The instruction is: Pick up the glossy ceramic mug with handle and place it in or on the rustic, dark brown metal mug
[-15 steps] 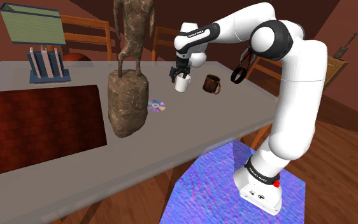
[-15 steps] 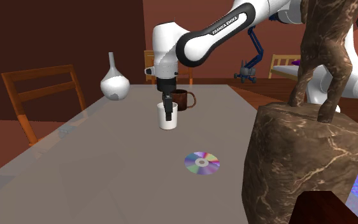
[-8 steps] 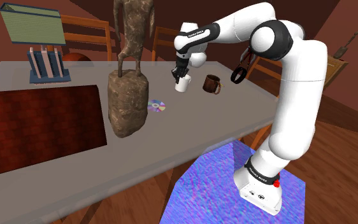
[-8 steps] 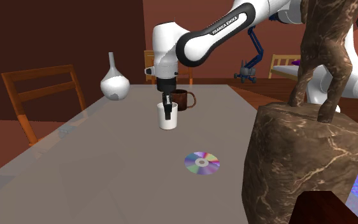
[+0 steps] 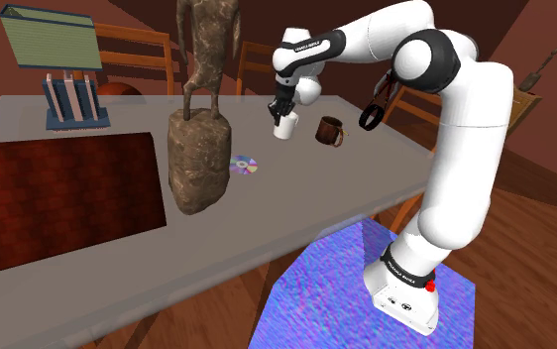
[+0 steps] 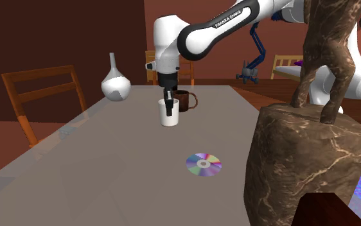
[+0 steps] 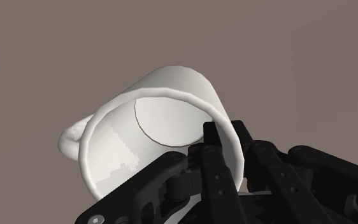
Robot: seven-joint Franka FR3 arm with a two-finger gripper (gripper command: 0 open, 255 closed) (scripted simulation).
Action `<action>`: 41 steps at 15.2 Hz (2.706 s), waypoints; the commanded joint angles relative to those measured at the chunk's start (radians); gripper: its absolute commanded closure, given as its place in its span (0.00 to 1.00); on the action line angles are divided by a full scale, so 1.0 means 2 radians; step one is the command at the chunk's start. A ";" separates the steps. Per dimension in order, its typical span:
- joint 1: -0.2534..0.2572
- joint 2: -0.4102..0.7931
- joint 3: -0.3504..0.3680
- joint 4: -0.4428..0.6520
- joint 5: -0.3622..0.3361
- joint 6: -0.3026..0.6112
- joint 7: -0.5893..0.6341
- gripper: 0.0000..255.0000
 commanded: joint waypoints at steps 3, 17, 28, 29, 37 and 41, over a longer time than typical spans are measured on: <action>0.001 -0.010 -0.001 0.014 -0.002 -0.023 0.001 1.00; 0.001 -0.030 -0.002 0.078 -0.005 -0.108 0.000 1.00; -0.001 -0.032 -0.003 0.147 -0.005 -0.178 -0.001 1.00; -0.007 -0.039 -0.007 0.137 -0.005 -0.175 -0.011 1.00; -0.056 -0.085 -0.036 0.082 -0.006 -0.163 -0.090 1.00; -0.081 -0.095 -0.052 0.072 -0.005 -0.162 -0.132 1.00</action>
